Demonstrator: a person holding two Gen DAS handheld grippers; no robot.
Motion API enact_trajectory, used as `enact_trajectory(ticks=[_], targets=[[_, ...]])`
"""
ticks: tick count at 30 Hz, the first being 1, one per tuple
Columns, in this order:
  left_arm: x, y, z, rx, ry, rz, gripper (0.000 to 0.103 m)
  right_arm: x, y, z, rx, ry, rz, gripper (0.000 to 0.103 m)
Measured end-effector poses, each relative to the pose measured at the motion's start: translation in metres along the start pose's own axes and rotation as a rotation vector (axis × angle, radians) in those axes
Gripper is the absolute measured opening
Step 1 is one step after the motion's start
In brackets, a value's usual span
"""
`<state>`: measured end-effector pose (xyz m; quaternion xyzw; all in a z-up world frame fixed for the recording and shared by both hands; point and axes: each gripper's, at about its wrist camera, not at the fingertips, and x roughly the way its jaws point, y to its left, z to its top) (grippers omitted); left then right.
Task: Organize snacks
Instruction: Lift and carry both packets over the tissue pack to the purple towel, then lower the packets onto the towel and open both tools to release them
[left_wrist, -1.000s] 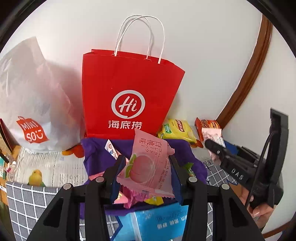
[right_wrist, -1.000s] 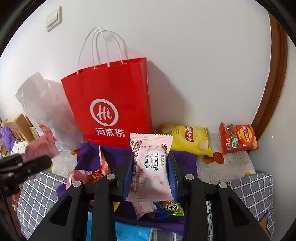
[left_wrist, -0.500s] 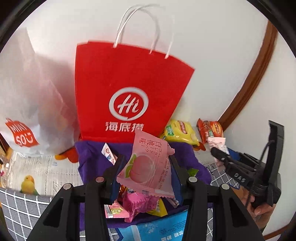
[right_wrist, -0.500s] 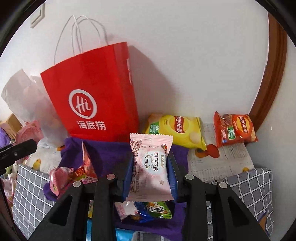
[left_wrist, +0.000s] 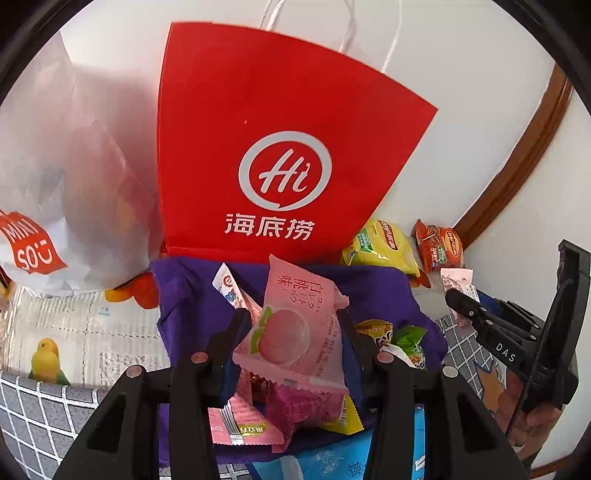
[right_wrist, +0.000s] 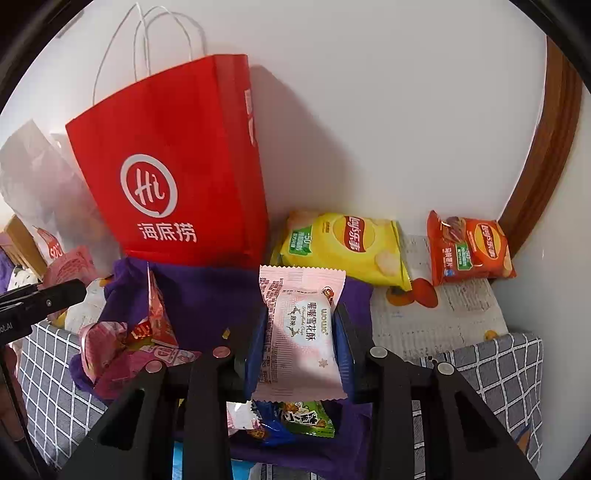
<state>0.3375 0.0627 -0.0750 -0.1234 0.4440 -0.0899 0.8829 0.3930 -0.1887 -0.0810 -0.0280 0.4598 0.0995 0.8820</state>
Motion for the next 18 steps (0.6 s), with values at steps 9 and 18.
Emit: enact_trajectory(ticks=[9,18], targets=[[0.013,0.005,-0.002,-0.019,0.040,0.006,0.043,0.013,-0.003,-0.002,0.006,0.034,0.002,0.035],[0.018,0.013,-0.001,-0.044,0.064,0.006,0.043,0.031,-0.002,-0.006,0.010,0.091,0.013,0.035]])
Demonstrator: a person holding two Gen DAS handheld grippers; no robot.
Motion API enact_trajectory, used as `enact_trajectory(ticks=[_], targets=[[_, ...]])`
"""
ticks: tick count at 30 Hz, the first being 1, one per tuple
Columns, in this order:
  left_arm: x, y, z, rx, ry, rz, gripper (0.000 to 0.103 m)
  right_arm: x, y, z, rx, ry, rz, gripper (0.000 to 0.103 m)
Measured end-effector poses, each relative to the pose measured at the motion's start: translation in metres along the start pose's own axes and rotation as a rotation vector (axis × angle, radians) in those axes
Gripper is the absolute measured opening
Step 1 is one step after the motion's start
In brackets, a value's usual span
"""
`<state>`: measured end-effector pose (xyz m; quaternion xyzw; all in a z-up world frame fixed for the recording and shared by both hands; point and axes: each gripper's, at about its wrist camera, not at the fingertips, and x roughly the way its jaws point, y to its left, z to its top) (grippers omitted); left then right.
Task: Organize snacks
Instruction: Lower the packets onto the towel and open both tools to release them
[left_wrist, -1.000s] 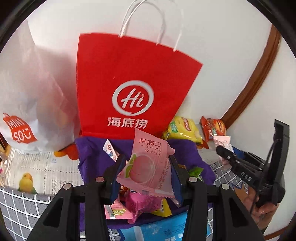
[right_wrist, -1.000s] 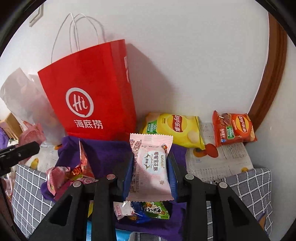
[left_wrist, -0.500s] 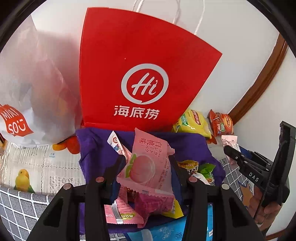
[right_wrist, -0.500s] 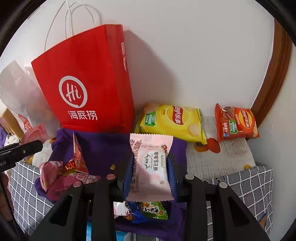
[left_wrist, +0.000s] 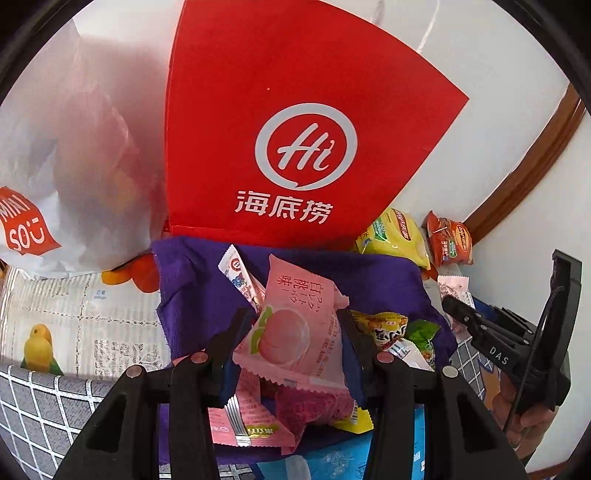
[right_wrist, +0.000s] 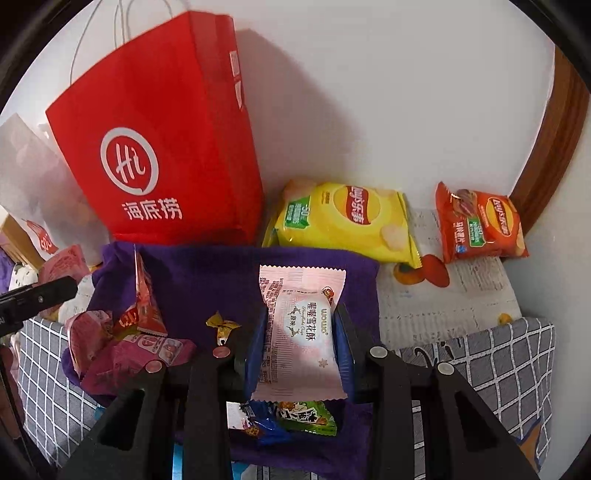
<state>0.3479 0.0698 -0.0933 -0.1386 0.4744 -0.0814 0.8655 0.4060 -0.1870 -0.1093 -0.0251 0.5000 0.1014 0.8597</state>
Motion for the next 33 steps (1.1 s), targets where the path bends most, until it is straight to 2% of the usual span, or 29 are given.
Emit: enact_trajectory(ticks=[5,15,33], targets=[[0.004,0.005,0.000,-0.021,0.015,0.004,0.043,0.007,0.006,-0.002,-0.019,0.018,0.004,0.035],[0.012,-0.001,-0.004,0.001,0.049,0.019,0.043,0.025,0.013,-0.008,-0.053,0.090,0.005,0.035],[0.046,-0.022,-0.018,0.051,0.165,0.016,0.044,0.030,0.019,-0.011,-0.079,0.121,0.002,0.037]])
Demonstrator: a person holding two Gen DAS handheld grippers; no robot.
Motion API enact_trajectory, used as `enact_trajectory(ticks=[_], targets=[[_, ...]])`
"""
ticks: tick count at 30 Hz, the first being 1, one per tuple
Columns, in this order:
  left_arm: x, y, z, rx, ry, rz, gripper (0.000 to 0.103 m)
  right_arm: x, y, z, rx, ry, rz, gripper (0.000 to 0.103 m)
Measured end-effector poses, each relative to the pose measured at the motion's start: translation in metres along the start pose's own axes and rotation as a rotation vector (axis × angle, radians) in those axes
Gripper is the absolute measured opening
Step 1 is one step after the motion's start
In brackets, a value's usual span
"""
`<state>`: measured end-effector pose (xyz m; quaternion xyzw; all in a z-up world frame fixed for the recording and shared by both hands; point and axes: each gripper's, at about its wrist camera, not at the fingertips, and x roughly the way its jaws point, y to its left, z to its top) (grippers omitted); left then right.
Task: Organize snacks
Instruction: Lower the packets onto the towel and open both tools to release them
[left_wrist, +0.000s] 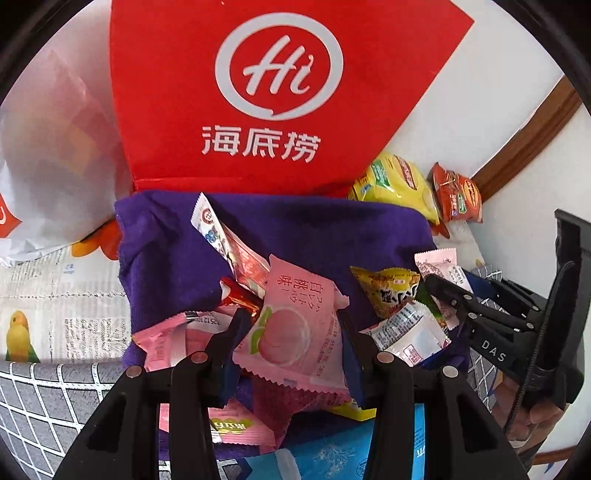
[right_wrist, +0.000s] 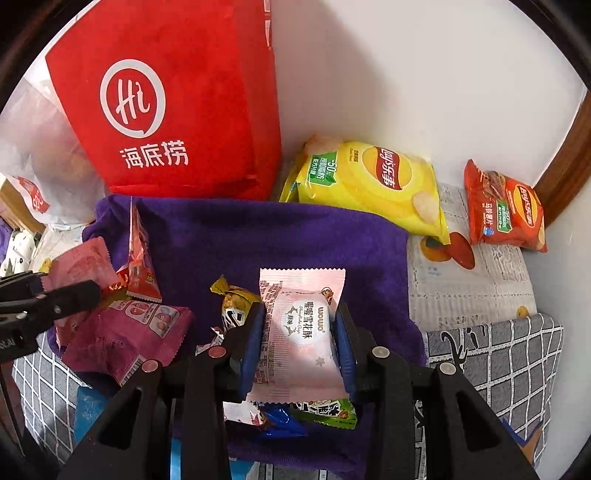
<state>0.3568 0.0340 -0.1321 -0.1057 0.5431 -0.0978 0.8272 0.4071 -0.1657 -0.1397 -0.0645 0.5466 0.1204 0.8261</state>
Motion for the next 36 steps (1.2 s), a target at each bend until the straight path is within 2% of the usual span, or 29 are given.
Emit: enact_trajectory(ticks=[16,21,29,36], targets=[[0.009,-0.004,0.001,0.012,0.033,0.002,0.044,-0.018,0.006,0.000,-0.027,-0.050,0.020,0.039],[0.009,-0.004,0.001,0.015,0.034,0.004,0.044,-0.025,0.006,-0.001,-0.036,-0.074,0.018,0.044],[0.008,-0.001,0.003,0.010,0.052,0.017,0.044,-0.035,0.003,-0.001,-0.024,-0.097,0.028,0.044],[0.004,0.000,0.002,-0.001,0.061,0.025,0.051,-0.045,0.005,-0.003,-0.032,-0.104,0.026,0.044]])
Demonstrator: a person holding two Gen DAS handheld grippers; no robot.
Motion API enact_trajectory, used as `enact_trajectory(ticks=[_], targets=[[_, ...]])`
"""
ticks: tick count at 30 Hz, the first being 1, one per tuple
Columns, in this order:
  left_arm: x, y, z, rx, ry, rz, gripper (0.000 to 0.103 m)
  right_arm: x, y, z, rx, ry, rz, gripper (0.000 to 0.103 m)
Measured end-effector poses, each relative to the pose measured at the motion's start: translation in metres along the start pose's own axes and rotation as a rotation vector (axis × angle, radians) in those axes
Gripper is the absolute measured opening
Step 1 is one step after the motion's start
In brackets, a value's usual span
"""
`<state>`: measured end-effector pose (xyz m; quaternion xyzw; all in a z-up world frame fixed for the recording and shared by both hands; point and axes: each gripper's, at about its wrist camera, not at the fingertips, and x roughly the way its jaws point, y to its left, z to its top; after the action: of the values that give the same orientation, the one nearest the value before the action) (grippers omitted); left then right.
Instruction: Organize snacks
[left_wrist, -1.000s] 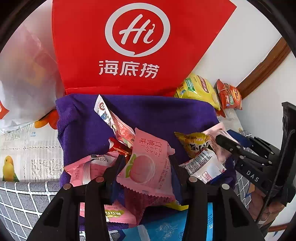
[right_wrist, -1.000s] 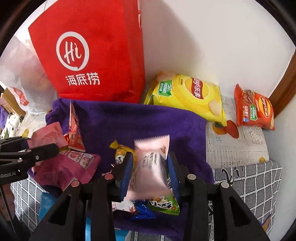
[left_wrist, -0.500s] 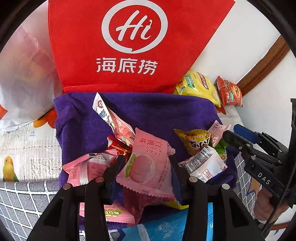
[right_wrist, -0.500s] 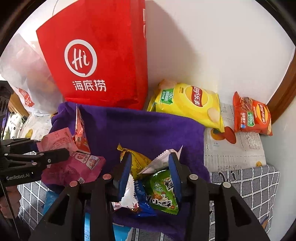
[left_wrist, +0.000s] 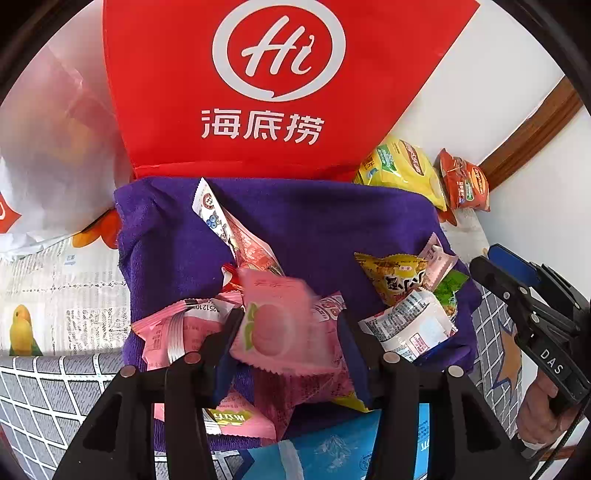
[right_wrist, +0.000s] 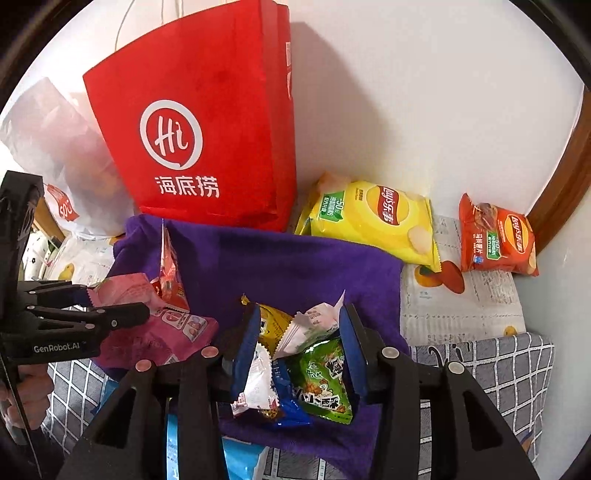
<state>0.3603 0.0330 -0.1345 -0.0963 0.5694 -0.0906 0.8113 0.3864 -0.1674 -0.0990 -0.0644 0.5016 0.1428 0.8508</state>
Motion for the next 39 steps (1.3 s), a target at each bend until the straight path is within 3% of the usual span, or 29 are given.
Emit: enact_trajectory(ticks=[11,22,25,32,39], targets=[[-0.028,-0.006,-0.008,0.005,-0.048,0.017,0.065,-0.019,0.005,0.001,-0.025,-0.021,0.001,0.051],[-0.071,-0.003,-0.050,0.015,-0.107,0.062,0.067,-0.047,0.026,0.000,-0.031,-0.057,0.012,0.052],[-0.081,-0.005,-0.061,0.020,-0.117,0.079,0.069,-0.059,0.035,-0.004,-0.041,-0.063,0.006,0.058],[-0.106,-0.016,-0.089,0.009,-0.151,0.060,0.074,-0.100,0.048,-0.036,-0.055,-0.092,-0.012,0.063],[-0.143,-0.031,-0.127,0.008,-0.240,0.044,0.079,-0.141,0.049,-0.085,-0.014,-0.110,-0.051,0.063]])
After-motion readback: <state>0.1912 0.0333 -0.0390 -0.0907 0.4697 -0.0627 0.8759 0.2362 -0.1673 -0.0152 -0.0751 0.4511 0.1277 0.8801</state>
